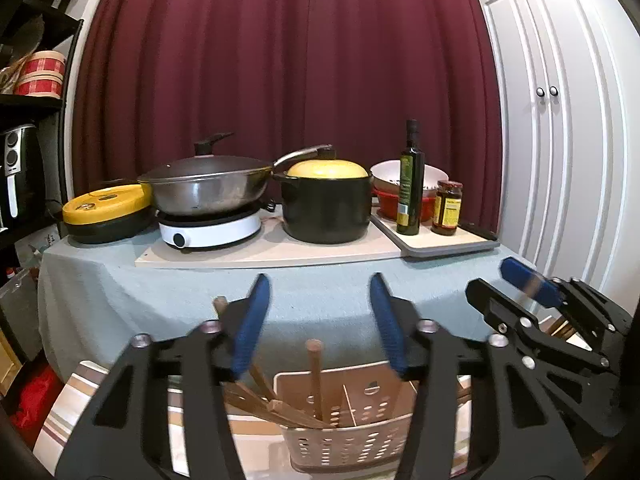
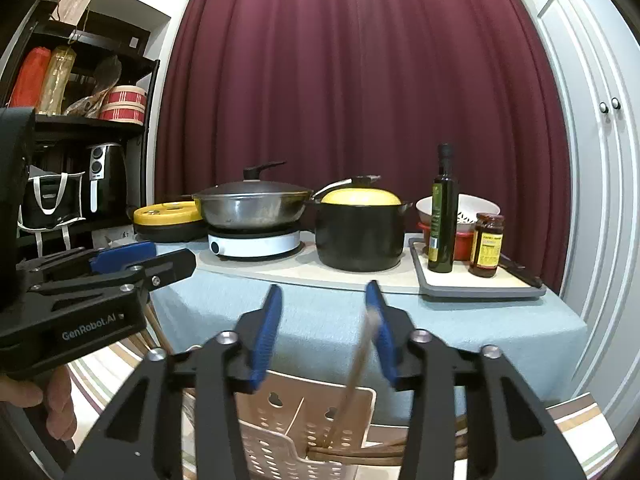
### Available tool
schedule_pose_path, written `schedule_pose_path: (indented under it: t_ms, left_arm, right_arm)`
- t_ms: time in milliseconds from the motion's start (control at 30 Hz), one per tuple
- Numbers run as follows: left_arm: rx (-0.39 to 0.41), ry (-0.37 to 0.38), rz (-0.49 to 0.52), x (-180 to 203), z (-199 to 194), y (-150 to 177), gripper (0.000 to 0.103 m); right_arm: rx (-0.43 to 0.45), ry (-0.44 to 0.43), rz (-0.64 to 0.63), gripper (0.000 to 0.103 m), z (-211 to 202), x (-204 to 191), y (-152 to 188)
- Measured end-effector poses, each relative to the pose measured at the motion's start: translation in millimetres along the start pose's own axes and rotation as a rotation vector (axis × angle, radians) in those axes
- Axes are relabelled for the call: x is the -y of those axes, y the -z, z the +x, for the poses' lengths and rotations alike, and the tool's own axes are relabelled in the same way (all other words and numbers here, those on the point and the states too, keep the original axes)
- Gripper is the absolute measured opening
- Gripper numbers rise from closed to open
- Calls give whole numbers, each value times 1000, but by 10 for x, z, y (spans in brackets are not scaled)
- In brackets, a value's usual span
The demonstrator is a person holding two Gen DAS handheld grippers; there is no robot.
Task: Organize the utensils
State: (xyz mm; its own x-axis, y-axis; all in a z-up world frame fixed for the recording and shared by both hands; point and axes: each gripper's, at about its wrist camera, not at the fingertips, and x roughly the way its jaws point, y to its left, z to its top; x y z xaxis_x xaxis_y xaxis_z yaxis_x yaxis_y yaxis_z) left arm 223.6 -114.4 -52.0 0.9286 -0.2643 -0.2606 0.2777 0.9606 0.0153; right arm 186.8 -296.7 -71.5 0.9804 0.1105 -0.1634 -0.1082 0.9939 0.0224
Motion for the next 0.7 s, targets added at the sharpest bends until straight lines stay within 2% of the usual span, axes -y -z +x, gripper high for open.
schedule_pose_path:
  t_ms: [267,700]
  left_arm:
    - [23,-29,-12,-77,-102,-30,78]
    - [44,-37,-5,-70,-333,-77,80]
  right_arm:
    - [11,27,27,65,-122,69,-62]
    - [26,40,18,69,-319,19,-148]
